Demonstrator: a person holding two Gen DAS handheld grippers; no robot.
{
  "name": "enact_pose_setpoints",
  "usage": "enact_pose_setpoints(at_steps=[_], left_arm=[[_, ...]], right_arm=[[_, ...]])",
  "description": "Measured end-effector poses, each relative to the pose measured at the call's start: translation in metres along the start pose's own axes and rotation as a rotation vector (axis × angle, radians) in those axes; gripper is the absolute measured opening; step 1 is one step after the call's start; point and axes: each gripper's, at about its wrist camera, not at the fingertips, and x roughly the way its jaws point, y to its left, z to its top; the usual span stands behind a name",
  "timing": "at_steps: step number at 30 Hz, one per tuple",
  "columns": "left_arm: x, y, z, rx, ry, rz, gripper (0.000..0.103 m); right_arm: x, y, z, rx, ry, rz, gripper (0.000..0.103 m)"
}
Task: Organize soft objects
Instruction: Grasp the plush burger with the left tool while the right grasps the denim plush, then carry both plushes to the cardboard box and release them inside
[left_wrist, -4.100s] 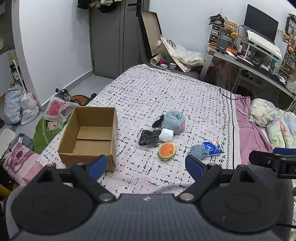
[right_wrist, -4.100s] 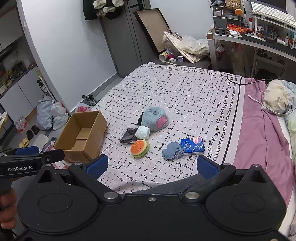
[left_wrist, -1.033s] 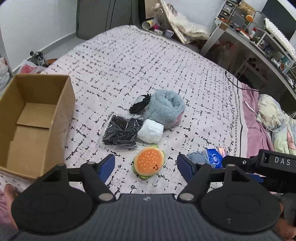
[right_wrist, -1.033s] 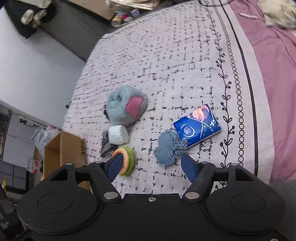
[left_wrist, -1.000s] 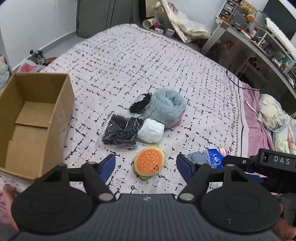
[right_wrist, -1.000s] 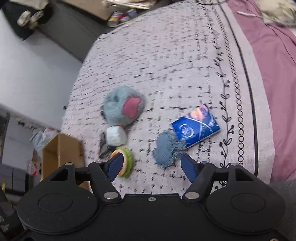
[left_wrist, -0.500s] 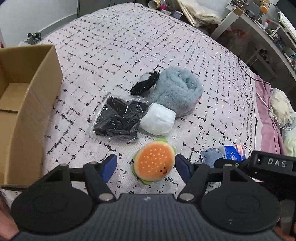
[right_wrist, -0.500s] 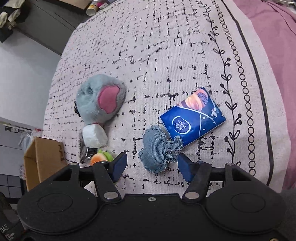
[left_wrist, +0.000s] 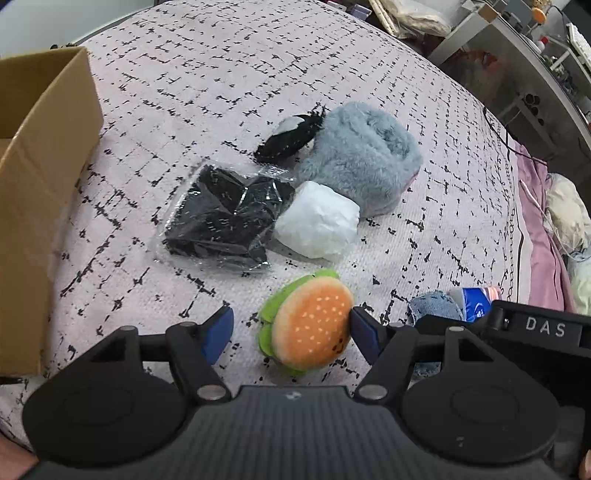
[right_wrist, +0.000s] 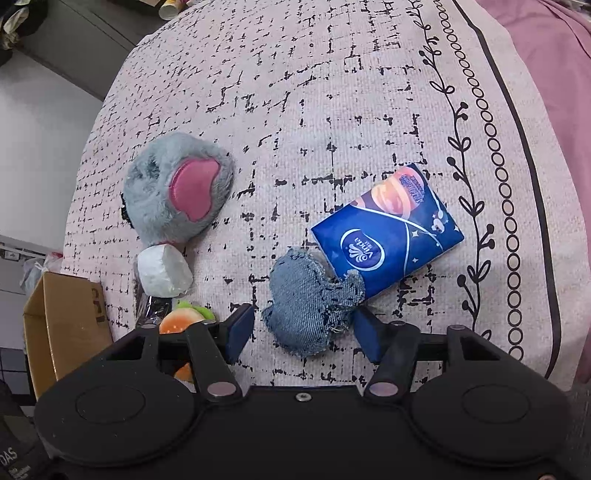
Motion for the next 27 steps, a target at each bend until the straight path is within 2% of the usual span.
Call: enact_pose_setpoints(at_steps=[1, 3, 4, 6, 16, 22, 27], left_arm=[[0.001, -0.001, -0.001, 0.002, -0.004, -0.002, 0.063], [0.000, -0.002, -0.002, 0.002, -0.010, -0.024, 0.043], [-0.001, -0.003, -0.002, 0.001, -0.013, -0.032, 0.040], [-0.004, -0.005, -0.002, 0.008, -0.026, -0.032, 0.034], [-0.038, -0.001, -0.007, -0.001, -0.089, -0.063, 0.031], [-0.070, 0.002, -0.004, -0.007, -0.166, -0.090, 0.031], [-0.093, 0.007, 0.002, -0.006, -0.233, -0.096, 0.031]], right_arm=[[0.001, 0.001, 0.000, -0.002, -0.003, -0.007, 0.041], [0.001, 0.001, -0.001, -0.004, -0.005, 0.001, 0.031], [0.001, 0.001, -0.001, -0.003, -0.004, 0.011, 0.026], [0.000, 0.003, -0.002, -0.005, -0.009, 0.014, 0.024], [-0.029, 0.012, -0.012, -0.068, -0.098, 0.006, 0.023], [-0.050, 0.026, -0.021, -0.112, -0.150, -0.012, 0.023], [-0.068, 0.043, -0.028, -0.153, -0.209, 0.006, 0.023]])
